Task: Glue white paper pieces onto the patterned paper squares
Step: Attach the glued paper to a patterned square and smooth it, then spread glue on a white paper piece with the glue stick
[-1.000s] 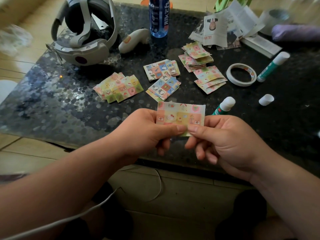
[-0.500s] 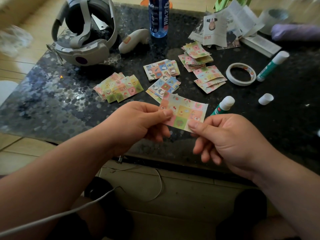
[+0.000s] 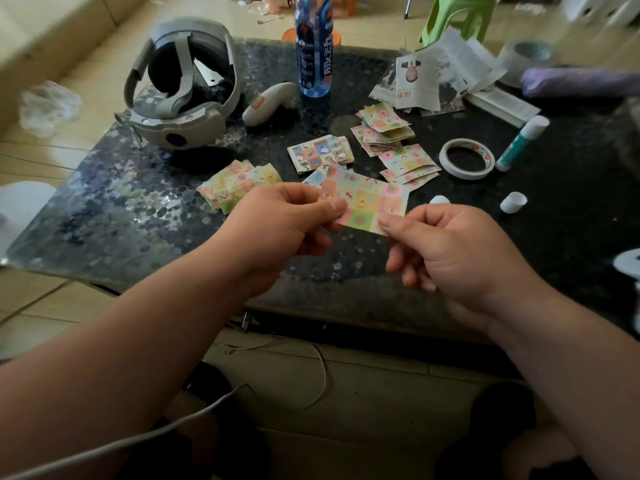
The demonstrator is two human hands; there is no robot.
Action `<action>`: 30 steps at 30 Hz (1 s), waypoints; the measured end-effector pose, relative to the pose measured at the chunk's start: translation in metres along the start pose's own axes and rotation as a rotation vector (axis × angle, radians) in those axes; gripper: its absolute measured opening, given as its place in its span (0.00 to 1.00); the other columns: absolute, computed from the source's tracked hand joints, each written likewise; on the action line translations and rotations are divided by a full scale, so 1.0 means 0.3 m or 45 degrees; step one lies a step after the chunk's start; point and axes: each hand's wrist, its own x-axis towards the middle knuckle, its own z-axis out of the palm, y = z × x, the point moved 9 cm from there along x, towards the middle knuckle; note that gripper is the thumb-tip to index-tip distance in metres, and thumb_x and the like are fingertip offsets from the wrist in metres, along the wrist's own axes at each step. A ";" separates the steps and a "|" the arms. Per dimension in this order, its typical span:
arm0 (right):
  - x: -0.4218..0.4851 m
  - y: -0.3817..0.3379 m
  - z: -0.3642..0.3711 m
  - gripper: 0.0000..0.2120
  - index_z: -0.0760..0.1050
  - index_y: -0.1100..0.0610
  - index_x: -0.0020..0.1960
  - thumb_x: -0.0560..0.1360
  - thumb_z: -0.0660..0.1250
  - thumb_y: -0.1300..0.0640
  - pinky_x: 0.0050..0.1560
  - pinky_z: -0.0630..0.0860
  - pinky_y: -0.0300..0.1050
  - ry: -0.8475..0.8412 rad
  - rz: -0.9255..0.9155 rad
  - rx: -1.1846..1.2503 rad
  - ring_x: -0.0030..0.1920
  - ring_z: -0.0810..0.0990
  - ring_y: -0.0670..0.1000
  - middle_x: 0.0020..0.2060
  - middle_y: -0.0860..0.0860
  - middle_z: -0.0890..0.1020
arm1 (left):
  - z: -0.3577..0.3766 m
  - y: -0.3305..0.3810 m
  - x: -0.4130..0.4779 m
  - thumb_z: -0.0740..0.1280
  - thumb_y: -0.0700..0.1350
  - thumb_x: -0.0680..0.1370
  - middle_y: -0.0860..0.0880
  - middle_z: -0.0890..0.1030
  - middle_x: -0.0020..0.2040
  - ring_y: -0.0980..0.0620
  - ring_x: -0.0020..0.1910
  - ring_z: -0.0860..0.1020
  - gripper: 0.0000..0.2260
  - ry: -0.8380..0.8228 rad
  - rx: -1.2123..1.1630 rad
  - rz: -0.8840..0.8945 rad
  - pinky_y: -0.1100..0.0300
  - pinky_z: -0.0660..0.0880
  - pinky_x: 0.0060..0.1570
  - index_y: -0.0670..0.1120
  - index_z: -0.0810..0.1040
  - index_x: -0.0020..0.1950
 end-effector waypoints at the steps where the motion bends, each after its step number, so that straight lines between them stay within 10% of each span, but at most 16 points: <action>1: -0.001 -0.010 -0.011 0.12 0.78 0.61 0.40 0.80 0.70 0.56 0.19 0.63 0.36 0.030 -0.015 0.011 0.22 0.72 0.48 0.27 0.55 0.81 | 0.007 0.008 -0.002 0.72 0.40 0.77 0.48 0.82 0.34 0.53 0.30 0.75 0.05 0.017 -0.004 0.009 0.62 0.77 0.32 0.40 0.80 0.43; 24: 0.035 -0.301 -0.332 0.05 0.82 0.53 0.41 0.76 0.74 0.56 0.33 0.70 0.40 0.478 -0.432 -0.105 0.29 0.75 0.42 0.34 0.48 0.84 | 0.135 0.252 -0.007 0.70 0.47 0.81 0.46 0.84 0.36 0.52 0.29 0.75 0.10 0.200 0.020 0.266 0.58 0.76 0.32 0.42 0.84 0.44; 30: 0.213 -0.165 -0.461 0.04 0.82 0.52 0.45 0.74 0.77 0.57 0.28 0.67 0.36 0.631 -0.238 -0.015 0.28 0.73 0.41 0.35 0.48 0.80 | -0.144 0.226 0.131 0.71 0.55 0.78 0.49 0.79 0.26 0.51 0.27 0.75 0.20 0.554 0.630 0.311 0.50 0.78 0.39 0.44 0.79 0.32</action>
